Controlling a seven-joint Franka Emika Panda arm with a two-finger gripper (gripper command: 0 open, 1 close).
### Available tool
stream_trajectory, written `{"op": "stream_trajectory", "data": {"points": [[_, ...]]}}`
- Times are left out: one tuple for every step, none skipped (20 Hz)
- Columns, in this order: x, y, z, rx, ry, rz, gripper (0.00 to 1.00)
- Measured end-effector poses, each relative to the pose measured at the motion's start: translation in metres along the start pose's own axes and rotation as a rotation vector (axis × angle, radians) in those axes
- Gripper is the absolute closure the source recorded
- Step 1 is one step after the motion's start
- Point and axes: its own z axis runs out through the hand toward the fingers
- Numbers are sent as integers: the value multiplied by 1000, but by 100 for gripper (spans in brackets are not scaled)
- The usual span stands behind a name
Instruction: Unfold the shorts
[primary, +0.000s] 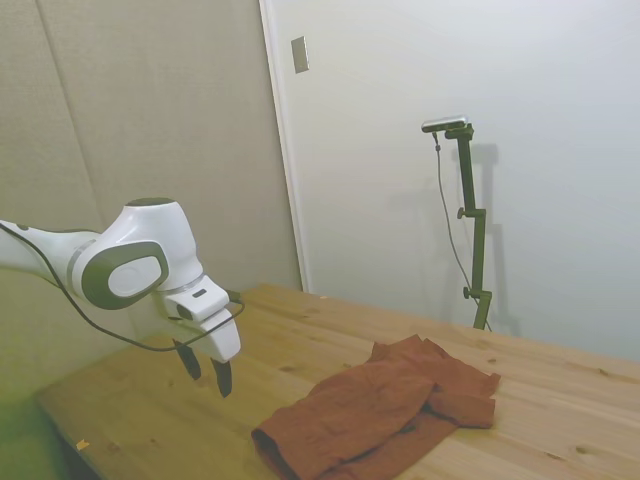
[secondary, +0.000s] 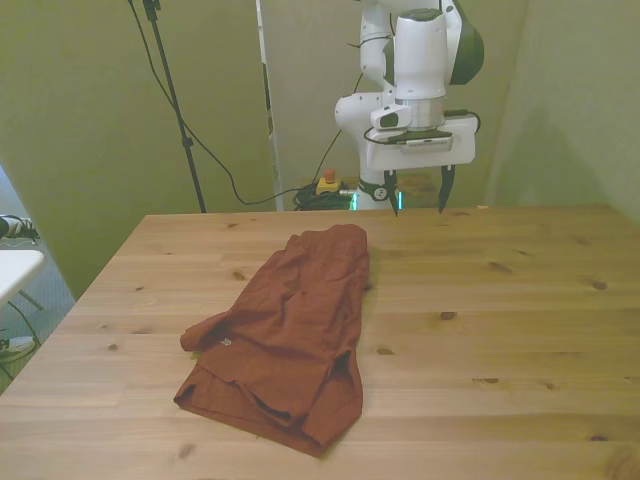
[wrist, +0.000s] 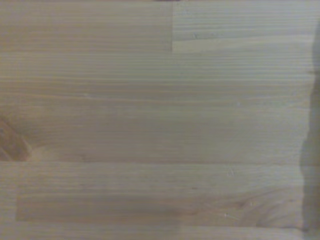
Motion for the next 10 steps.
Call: {"op": "stream_trajectory", "data": {"points": [[0, -1, -1, 0, 4, -2, 0], [1, 0, 0, -10, 11, -10, 0], [2, 1, 0, -11, 11, -7, 0], [6, 4, 0, -10, 10, 4, 0], [12, 8, -1, -7, 7, 20, 0], [23, 15, -2, -3, 2, 43, 0], [36, 24, -3, 1, -7, 64, 0], [54, 34, -5, 10, -16, 87, 0], [74, 47, -6, 23, -27, 110, 0], [95, 61, -5, 35, -42, 133, 0]]}}
